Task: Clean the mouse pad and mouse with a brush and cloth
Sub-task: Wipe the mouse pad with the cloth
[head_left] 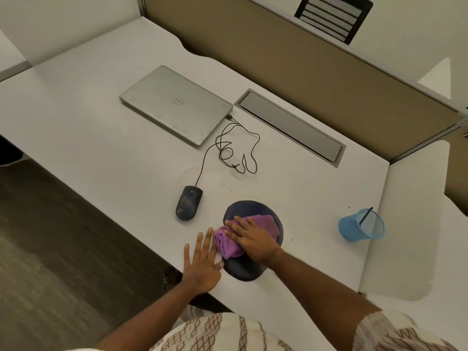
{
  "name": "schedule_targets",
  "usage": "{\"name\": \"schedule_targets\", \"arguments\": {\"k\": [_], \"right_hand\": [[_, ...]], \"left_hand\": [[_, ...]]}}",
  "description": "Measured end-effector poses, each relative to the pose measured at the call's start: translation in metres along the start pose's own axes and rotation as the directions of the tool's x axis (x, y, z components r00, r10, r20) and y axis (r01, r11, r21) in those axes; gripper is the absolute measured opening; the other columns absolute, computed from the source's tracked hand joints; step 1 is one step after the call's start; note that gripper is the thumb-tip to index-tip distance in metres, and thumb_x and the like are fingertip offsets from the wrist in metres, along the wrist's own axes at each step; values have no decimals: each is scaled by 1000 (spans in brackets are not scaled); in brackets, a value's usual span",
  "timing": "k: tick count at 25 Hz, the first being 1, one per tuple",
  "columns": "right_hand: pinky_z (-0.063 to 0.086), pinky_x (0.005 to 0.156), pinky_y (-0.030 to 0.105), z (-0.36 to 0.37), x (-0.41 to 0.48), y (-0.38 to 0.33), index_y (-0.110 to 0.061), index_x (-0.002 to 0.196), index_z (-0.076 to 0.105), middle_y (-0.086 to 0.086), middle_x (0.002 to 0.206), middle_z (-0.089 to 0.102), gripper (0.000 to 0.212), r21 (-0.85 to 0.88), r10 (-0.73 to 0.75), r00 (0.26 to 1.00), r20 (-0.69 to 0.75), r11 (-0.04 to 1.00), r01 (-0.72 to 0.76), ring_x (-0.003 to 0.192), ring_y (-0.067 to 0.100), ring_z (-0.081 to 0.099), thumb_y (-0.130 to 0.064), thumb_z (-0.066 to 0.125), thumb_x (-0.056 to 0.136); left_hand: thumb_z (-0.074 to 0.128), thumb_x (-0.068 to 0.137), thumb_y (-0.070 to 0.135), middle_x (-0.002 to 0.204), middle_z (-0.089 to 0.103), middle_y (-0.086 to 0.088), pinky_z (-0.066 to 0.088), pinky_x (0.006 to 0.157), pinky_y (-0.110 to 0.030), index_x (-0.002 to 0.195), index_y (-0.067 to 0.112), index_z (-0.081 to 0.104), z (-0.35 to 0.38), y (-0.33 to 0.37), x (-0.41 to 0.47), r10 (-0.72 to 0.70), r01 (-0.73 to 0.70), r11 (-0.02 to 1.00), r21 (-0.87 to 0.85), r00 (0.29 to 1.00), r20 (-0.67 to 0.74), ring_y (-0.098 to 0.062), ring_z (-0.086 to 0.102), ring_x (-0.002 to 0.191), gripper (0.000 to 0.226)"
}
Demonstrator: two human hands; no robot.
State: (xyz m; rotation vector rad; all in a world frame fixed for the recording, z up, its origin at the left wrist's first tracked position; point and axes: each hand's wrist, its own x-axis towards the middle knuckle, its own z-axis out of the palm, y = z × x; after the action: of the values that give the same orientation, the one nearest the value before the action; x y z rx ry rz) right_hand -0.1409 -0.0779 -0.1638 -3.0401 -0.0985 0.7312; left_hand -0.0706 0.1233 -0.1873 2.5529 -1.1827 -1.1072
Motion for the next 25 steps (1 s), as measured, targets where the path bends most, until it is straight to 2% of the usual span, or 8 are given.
{"name": "schedule_targets", "arguments": {"k": [8, 11, 14, 16, 18, 20, 22, 25], "right_hand": [[8, 121, 52, -35, 37, 18, -25, 157, 0, 1, 165, -4, 74, 44, 229, 973, 34, 972, -231, 151, 28, -2, -25, 49, 101], [11, 122, 47, -58, 45, 39, -27, 157, 9, -2, 165, 2, 63, 108, 299, 954, 31, 948, -301, 151, 26, 4, -19, 41, 103], [11, 122, 35, -66, 22, 60, -28, 154, 26, -2, 163, 15, 66, 388, 411, 900, -144, 860, -331, 150, 23, 13, -3, 42, 95], [25, 119, 30, -62, -3, 70, -28, 151, 34, -2, 159, 28, 69, 651, 611, 756, -235, 677, -344, 145, 23, 27, 3, 49, 91], [39, 104, 19, -52, -28, 73, -26, 149, 38, -4, 150, 42, 62, 829, 770, 596, -226, 473, -297, 133, 21, 45, -5, 57, 95], [42, 102, 21, -42, -47, 69, -26, 148, 40, -5, 145, 48, 57, 882, 822, 537, -192, 385, -273, 128, 21, 51, -13, 60, 96], [39, 112, 36, -32, -53, 65, -29, 148, 37, -3, 151, 42, 61, 825, 759, 627, -173, 459, -328, 136, 24, 43, -7, 56, 95], [17, 122, 36, -29, -38, 59, -35, 152, 30, -6, 160, 25, 74, 624, 582, 805, -118, 673, -396, 149, 20, 18, 1, 49, 90]], "left_hand": [[25, 103, 49, 146, -54, 7, -30, 109, -53, 140, 29, -44, 0, 0, -1, 3, -3, 1000, 0, 1000, -22, -19, -47, 137, 81], [22, 104, 50, 146, -54, 7, -29, 109, -53, 140, 30, -45, 0, 1, 0, -8, 8, 1000, -1, 1000, -24, -20, -46, 137, 79], [19, 104, 54, 142, -57, 6, -31, 106, -52, 139, 28, -46, -7, 2, -1, -11, 11, 1000, -13, 1000, 11, -19, -49, 134, 78], [20, 105, 50, 146, -53, 3, -27, 109, -52, 143, 25, -41, -8, 5, -4, -7, 7, 1000, -18, 1000, 18, -21, -45, 137, 76], [28, 106, 39, 164, -24, -1, -12, 118, -51, 157, 21, -14, -9, 10, -9, -9, 0, 998, -55, 987, -162, -25, -20, 151, 68], [44, 102, 34, 163, 26, -2, 11, 121, -42, 156, 23, 28, -25, 20, -10, 43, -117, 979, -165, 918, -393, -28, 22, 151, 57], [57, 98, 35, 158, 37, 1, 23, 119, -35, 153, 24, 35, -49, 31, 7, 190, -253, 961, -111, 897, -400, -24, 34, 146, 60], [65, 90, 45, 167, 5, -1, 13, 123, -40, 160, 20, 5, -82, 43, 47, 304, -278, 945, 173, 941, -146, -25, 8, 153, 95]]}}
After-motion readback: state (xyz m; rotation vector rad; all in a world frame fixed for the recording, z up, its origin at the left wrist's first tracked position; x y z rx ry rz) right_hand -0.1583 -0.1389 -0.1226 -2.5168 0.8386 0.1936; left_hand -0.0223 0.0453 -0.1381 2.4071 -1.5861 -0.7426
